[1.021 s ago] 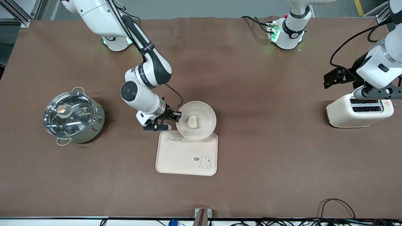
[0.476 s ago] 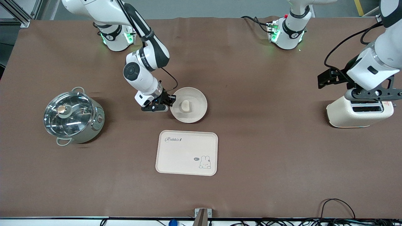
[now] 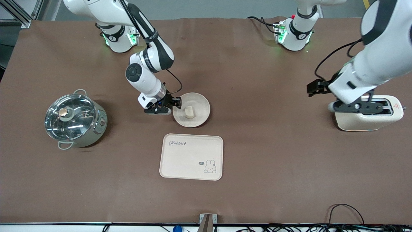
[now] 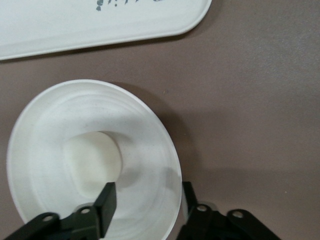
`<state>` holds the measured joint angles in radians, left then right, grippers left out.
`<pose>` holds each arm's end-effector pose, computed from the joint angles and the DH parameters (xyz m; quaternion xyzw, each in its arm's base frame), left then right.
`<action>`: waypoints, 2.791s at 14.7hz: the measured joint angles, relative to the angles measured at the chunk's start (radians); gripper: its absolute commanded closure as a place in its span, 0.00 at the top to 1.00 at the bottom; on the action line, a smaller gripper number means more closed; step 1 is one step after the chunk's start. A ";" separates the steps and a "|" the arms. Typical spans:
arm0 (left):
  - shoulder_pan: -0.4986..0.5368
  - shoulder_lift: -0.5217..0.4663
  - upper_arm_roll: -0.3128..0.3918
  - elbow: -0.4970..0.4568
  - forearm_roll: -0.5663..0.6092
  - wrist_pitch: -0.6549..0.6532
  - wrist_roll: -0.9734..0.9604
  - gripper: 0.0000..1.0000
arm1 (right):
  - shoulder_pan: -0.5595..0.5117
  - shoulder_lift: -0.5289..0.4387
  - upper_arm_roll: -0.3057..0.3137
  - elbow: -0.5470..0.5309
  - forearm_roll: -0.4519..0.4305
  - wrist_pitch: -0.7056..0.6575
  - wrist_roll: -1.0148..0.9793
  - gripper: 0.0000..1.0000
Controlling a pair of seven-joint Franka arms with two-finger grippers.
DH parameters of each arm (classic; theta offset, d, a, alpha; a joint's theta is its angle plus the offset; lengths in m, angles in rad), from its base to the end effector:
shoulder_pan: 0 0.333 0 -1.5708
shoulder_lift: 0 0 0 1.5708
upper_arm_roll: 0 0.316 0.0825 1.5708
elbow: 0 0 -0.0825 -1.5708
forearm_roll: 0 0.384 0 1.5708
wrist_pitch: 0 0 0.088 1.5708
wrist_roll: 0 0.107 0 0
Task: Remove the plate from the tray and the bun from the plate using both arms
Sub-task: 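Release the plate and retract the right arm while the left gripper reaches the bun, then grasp the white bun on the plate with the left gripper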
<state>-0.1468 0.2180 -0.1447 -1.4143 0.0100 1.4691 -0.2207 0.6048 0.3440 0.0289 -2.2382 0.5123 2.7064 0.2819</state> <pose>0.5836 -0.1642 0.5637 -0.9961 0.0347 0.0805 0.0100 0.4570 0.3149 0.2232 -0.9890 0.0515 0.0025 0.1387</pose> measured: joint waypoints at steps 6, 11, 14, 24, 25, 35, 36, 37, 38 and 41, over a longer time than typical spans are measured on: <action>-0.182 0.141 -0.004 -0.005 -0.001 0.155 -0.258 1.00 | -0.105 -0.025 -0.023 0.075 0.009 -0.025 -0.005 1.00; -0.307 0.261 -0.006 -0.006 -0.016 0.334 -0.516 1.00 | -0.302 -0.119 -0.066 0.210 -0.106 -0.351 -0.175 1.00; -0.373 0.317 -0.006 -0.006 -0.042 0.448 -0.686 1.00 | -0.416 -0.203 -0.078 0.277 -0.212 -0.551 -0.293 1.00; -0.565 0.521 -0.007 -0.006 -0.042 0.801 -1.210 0.92 | -0.549 -0.409 -0.081 0.789 -0.555 -1.240 -0.314 1.00; -0.582 0.536 -0.006 -0.005 -0.042 0.833 -1.238 0.90 | -0.558 -0.409 -0.080 0.808 -0.562 -1.251 -0.314 1.00; -0.660 0.667 -0.002 -0.003 -0.042 1.023 -1.287 0.58 | -0.641 -0.357 -0.045 0.799 -0.563 -1.267 -0.315 1.00; -0.662 0.671 0.000 -0.002 -0.042 1.025 -1.287 0.52 | -0.641 -0.357 -0.045 0.799 -0.563 -1.267 -0.315 1.00; -0.662 0.672 0.000 -0.002 -0.042 1.025 -1.287 0.45 | -0.642 -0.357 -0.044 0.799 -0.563 -1.266 -0.315 1.00; -0.662 0.672 0.001 -0.001 -0.042 1.025 -1.287 0.40 | -0.642 -0.358 -0.044 0.799 -0.563 -1.266 -0.315 1.00; -0.659 0.671 0.006 0.007 -0.042 0.999 -1.287 0.29 | -0.642 -0.358 -0.042 0.799 -0.563 -1.265 -0.315 1.00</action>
<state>-0.8054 0.8894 -0.1385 -1.4069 -0.0322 2.4684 -1.5082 -0.0369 -0.0137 -0.0135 -1.4392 -0.0511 1.4411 -0.0327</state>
